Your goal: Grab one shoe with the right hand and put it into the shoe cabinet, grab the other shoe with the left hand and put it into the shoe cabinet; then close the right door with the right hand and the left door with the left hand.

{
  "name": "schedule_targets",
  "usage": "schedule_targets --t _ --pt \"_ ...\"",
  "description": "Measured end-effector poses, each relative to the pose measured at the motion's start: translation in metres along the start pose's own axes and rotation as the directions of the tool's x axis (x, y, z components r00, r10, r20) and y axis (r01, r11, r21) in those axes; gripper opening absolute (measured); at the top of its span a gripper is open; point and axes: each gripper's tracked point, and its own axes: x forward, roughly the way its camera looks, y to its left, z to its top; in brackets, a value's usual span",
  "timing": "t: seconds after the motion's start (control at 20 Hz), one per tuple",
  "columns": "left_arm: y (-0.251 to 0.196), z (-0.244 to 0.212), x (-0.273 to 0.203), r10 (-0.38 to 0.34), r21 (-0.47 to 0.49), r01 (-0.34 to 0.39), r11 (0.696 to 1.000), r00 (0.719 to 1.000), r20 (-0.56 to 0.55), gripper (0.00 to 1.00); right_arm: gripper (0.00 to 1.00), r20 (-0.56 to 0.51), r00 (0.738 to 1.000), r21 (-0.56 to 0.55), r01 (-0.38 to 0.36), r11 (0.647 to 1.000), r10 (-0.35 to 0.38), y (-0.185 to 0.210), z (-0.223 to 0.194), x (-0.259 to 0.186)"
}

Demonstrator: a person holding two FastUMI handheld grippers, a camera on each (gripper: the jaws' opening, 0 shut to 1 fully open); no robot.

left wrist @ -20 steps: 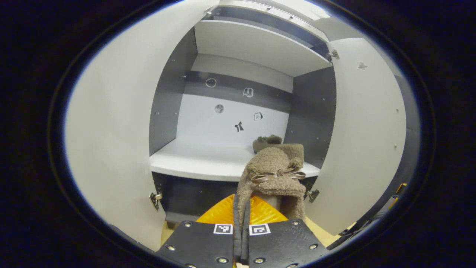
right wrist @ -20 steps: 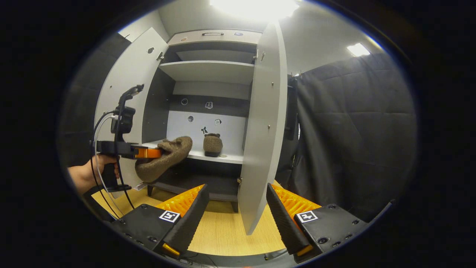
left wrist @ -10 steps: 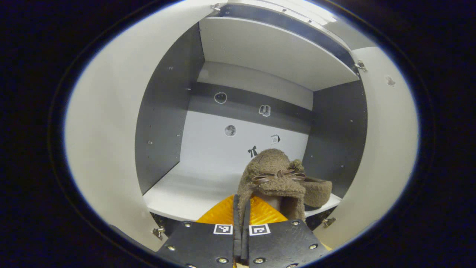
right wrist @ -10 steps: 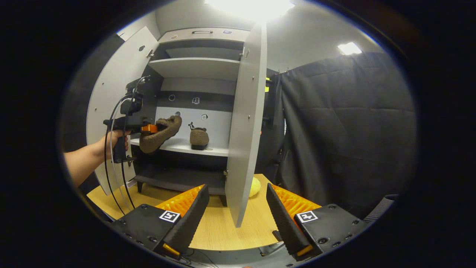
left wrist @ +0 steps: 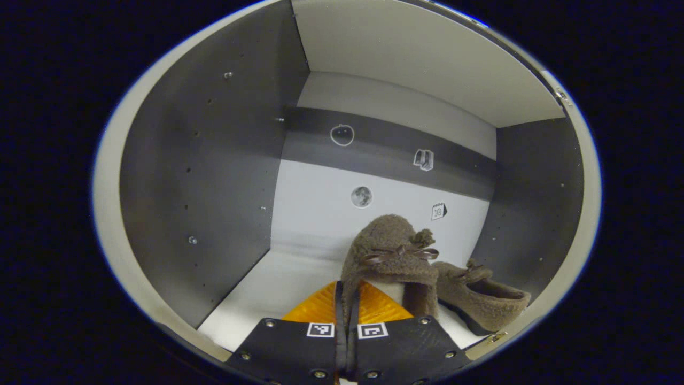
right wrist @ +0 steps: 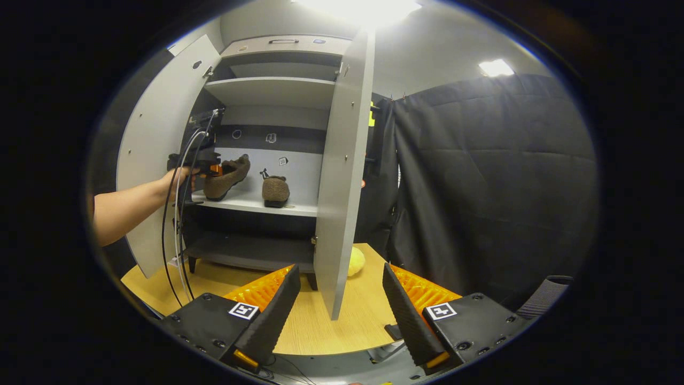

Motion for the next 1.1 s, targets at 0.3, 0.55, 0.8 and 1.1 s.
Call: schedule_targets --t 0.3,0.55,0.8,1.1 --pt "-0.008 0.013 0.001 -0.029 0.035 0.028 0.999 0.999 0.043 0.61 0.98 0.004 1.0 0.011 -0.001 1.0 0.001 -0.007 0.004 0.002" --pt "-0.029 0.042 -0.039 -0.07 0.13 0.055 0.99 0.991 0.114 0.95 0.98 0.041 0.999 0.015 -0.023 1.0 0.023 -0.015 0.02 0.007" --pt "-0.039 0.059 -0.102 -0.094 0.176 0.066 0.982 0.983 0.16 0.92 0.98 0.074 0.995 0.033 -0.067 0.997 0.064 -0.024 0.034 0.016" --pt "-0.038 0.051 -0.179 -0.1 0.178 0.068 0.982 0.98 0.174 1.0 0.98 0.101 0.986 0.056 -0.137 0.989 0.131 -0.029 0.044 0.028"
